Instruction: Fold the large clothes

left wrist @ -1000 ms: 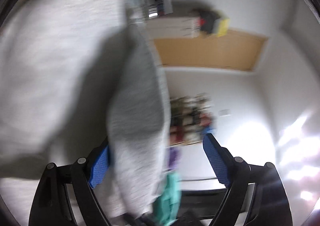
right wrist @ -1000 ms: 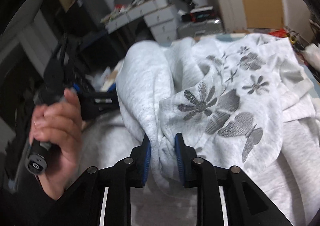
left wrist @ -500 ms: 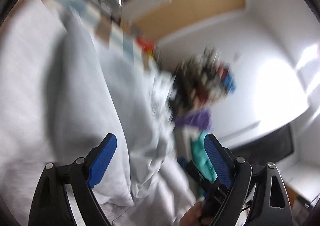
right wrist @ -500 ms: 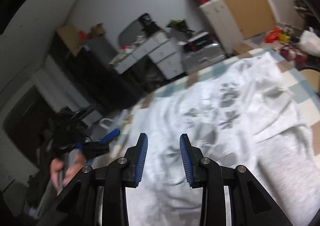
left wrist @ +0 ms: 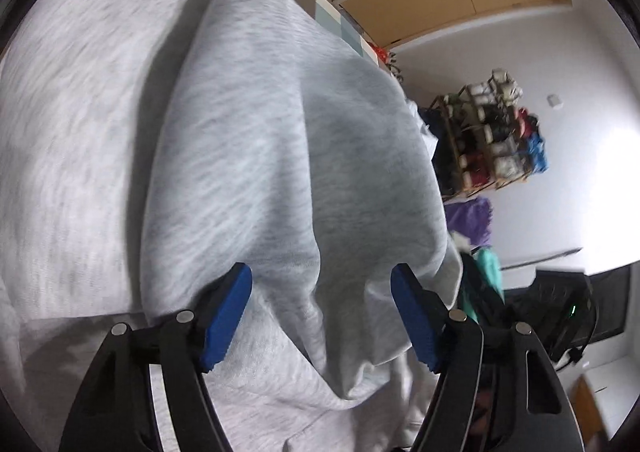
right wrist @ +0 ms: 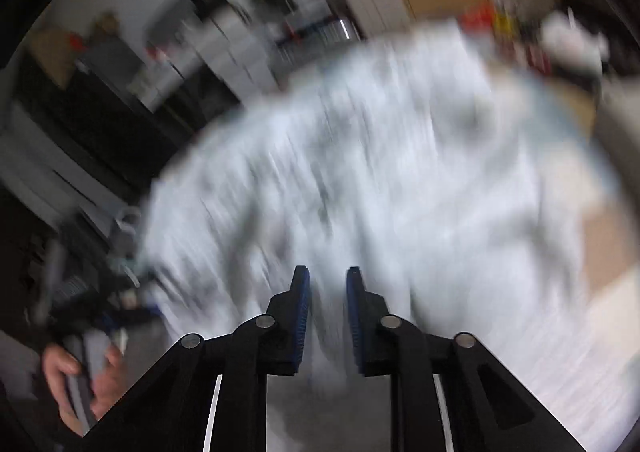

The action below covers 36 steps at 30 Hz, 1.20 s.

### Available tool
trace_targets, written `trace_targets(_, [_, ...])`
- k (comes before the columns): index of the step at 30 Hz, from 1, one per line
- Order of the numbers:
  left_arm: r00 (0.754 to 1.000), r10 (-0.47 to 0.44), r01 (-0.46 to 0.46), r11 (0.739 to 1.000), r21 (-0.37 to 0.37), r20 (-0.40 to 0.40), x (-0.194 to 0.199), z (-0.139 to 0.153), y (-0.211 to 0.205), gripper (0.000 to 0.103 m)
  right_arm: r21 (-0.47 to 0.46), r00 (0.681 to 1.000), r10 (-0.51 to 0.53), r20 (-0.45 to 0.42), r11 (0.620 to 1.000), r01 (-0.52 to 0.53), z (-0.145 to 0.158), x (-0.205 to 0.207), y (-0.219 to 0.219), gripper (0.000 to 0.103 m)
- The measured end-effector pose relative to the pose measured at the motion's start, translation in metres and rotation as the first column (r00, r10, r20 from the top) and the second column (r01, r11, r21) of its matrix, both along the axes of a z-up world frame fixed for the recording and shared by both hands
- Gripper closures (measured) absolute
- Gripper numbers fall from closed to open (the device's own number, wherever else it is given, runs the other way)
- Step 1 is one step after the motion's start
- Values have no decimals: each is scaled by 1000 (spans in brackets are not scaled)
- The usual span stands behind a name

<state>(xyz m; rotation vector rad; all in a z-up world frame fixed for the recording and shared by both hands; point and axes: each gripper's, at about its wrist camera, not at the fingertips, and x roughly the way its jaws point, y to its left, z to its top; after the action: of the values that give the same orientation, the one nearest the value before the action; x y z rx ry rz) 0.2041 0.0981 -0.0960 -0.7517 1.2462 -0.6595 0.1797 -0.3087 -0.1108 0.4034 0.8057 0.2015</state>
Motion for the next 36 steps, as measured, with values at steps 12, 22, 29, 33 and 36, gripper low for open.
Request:
trace_targets(12, [999,24,-23,999,-24,35,-5,5,18,35,-432,904,256,-343,811,-394,-54,118,115,84])
trace_targets(22, [982,38,9,967,-254,182,15,31,-23,34,-217,969,194,-154,950,-224,20,93,32,83])
trace_targets(29, [996,-53,49,997,55,72,24,-28,-79,38,-237,970,180,-161,947,-215,14,117,35,82])
trace_targets(33, [994,-85,78,992,97,63,23,-26,-81,38,-322,941,158,-300,912,-255,-43,130,38,83])
trace_targets(36, [996,-77,72,993,96,43,12,-3,-50,38,-298,922,211,-325,902,-312,-34,129,39,83])
